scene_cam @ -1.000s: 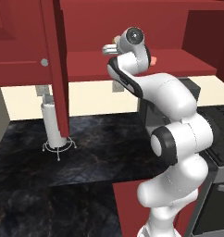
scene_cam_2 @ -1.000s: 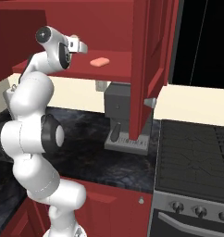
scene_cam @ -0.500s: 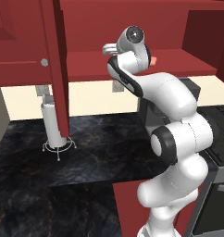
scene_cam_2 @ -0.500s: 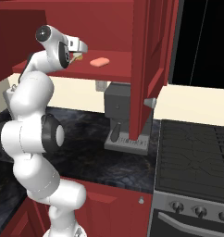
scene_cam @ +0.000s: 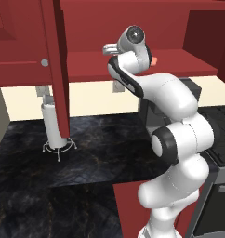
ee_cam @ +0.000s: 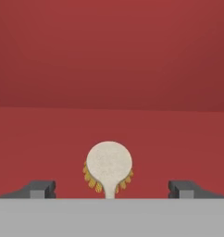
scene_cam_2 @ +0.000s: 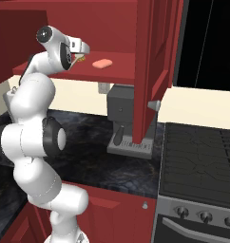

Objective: Pick up the dish brush and bar soap from the sink, and place them back in the cabinet, and close the cabinet doors.

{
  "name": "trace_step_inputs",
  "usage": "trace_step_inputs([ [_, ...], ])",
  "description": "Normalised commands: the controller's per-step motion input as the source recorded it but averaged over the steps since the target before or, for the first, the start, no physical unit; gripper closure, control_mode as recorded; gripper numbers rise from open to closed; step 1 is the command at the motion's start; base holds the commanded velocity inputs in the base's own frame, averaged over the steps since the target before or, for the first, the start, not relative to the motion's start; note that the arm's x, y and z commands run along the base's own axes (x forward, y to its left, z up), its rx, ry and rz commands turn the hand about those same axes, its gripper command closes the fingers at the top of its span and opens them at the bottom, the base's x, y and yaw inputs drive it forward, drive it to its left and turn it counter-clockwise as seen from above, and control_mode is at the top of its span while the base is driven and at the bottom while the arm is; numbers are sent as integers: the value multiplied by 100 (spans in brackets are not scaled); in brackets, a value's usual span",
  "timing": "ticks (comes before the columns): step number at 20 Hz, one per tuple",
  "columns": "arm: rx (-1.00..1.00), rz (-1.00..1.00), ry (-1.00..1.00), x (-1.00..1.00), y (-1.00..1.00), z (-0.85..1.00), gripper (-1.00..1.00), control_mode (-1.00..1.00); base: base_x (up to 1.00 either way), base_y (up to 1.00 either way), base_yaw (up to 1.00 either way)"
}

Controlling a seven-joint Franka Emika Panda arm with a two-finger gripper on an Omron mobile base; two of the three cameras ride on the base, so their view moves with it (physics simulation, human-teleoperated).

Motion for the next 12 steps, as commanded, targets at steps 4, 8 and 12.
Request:
trace_step_inputs([
  [4,0,0,-2,-23,0,0,-100,-100,0,0,0],
  [8,0,0,-7,-52,0,0,-100,-100,0,0,0],
  [12,0,0,-16,-61,0,0,-100,-100,0,0,0],
])
